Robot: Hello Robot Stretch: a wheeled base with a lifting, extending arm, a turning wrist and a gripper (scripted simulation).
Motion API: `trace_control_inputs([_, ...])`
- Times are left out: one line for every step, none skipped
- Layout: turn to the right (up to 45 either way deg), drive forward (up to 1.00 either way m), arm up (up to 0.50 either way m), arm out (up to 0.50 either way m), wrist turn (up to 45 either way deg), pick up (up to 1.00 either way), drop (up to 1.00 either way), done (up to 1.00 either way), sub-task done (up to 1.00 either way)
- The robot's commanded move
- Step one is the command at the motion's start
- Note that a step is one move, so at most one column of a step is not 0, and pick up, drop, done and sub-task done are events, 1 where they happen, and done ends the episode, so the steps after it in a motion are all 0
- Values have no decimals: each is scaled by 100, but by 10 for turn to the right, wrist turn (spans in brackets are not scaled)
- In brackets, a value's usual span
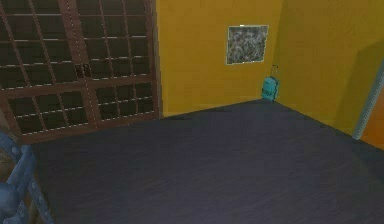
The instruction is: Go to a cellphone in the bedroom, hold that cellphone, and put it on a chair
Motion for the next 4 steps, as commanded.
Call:
trace_control_inputs([0, 0, 0, 0, 450, 0, 0, 0, 0])
trace_control_inputs([0, 0, 0, 0, 450, 0, 0, 0, 0])
trace_control_inputs([0, 0, 0, 0, 240, 0, 0, 0, 0])
trace_control_inputs([0, 0, -38, 0, 0, 0, 0, 0, 0])
